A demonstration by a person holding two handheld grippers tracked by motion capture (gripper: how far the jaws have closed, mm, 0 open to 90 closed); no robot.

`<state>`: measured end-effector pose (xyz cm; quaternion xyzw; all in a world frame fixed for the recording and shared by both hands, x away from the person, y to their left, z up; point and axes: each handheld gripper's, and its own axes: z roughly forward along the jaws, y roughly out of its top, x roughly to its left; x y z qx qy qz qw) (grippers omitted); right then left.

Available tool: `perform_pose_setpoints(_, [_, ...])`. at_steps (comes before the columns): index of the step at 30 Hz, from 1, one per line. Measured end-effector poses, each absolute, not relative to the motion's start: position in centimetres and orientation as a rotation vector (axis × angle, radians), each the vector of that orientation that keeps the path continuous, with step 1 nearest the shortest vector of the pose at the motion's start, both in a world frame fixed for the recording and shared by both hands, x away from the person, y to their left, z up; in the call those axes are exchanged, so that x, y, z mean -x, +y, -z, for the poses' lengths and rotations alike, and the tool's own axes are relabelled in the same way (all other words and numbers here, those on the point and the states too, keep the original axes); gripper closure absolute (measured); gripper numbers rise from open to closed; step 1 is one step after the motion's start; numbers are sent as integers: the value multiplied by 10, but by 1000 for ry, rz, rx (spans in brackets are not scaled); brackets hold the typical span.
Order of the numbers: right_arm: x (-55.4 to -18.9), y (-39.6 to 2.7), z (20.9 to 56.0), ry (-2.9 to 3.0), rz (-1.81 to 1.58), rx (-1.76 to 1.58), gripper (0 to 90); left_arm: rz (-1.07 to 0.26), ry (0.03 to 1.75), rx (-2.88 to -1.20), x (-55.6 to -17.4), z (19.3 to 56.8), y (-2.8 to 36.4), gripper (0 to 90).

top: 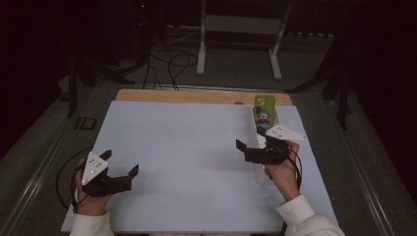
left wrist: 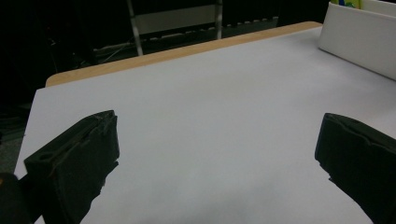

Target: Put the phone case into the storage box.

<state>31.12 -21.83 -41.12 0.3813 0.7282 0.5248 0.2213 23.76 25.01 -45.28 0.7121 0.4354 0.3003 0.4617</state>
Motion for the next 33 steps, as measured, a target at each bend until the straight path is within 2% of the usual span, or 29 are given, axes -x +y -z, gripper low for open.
perform_pose_setpoints(15, [-265, -225, 443, 1984, -1536, -1013, 92, -735, 1038, -1754, -237, 453, 250, 1])
perform_pose_setpoints(33, [-243, -243, 469, 1945, -1553, -991, 104, -718, 988, -1737, -230, 461, 251, 0])
